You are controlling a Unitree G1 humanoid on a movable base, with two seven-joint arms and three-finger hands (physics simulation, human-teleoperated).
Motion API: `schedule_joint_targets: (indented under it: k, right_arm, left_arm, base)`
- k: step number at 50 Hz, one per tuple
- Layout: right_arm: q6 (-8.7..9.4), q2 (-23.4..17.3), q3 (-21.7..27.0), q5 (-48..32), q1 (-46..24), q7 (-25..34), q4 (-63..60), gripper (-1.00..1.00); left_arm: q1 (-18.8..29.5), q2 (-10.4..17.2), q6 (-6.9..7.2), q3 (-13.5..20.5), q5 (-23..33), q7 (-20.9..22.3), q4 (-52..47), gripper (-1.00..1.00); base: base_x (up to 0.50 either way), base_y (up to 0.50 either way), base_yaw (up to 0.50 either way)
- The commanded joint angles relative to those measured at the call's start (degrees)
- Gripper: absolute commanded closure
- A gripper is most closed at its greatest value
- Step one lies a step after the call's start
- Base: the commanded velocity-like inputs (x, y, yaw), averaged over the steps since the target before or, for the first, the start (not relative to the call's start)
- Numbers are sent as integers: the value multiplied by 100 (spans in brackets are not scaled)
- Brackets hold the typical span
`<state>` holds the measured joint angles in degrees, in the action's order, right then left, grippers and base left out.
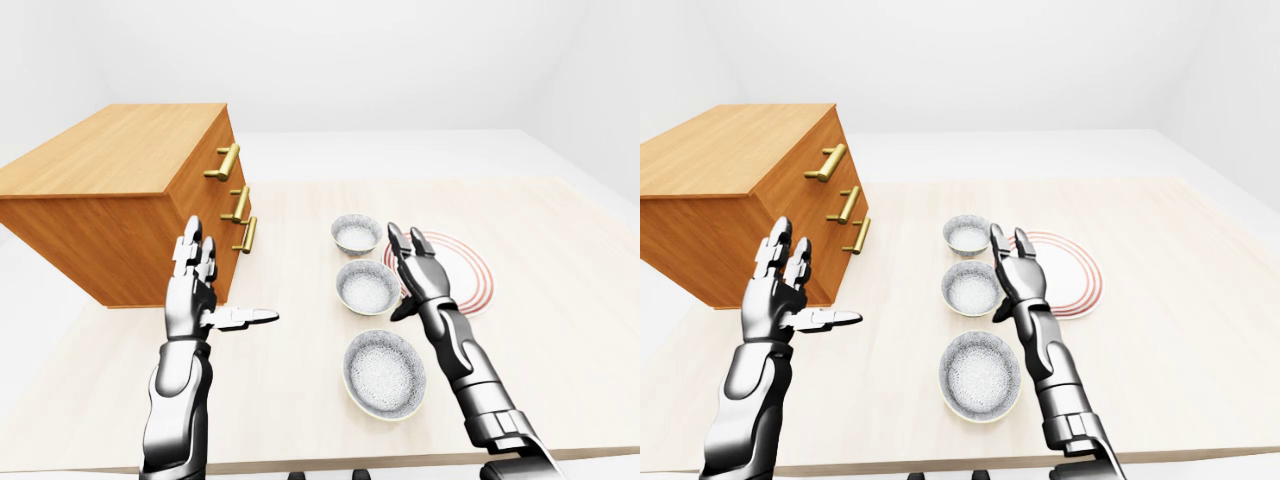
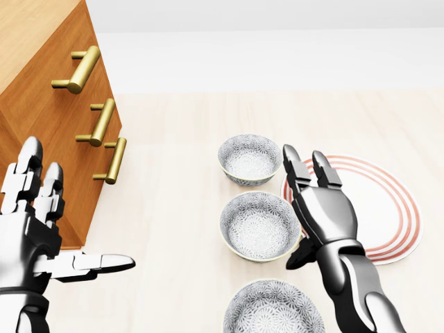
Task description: Put the bowl in the middle on the plate.
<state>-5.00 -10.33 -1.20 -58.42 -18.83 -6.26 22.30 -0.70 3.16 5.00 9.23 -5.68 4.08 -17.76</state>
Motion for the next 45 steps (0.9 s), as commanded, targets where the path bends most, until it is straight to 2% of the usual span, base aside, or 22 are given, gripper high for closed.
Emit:
schedule_joint_targets:
  k: [1, 45]
  right_arm:
    - [0, 25, -37, -44, 9, -43, 63, -100]
    - [0, 74, -96, -207, 76, -26, -78, -100]
  left_arm:
    - [12, 5, 0, 9, -16, -6, -39, -100]
    - [-30, 1, 0, 14, -9, 10, 31, -100]
  base:
    - [0, 0, 0]
    - [0, 0, 0]
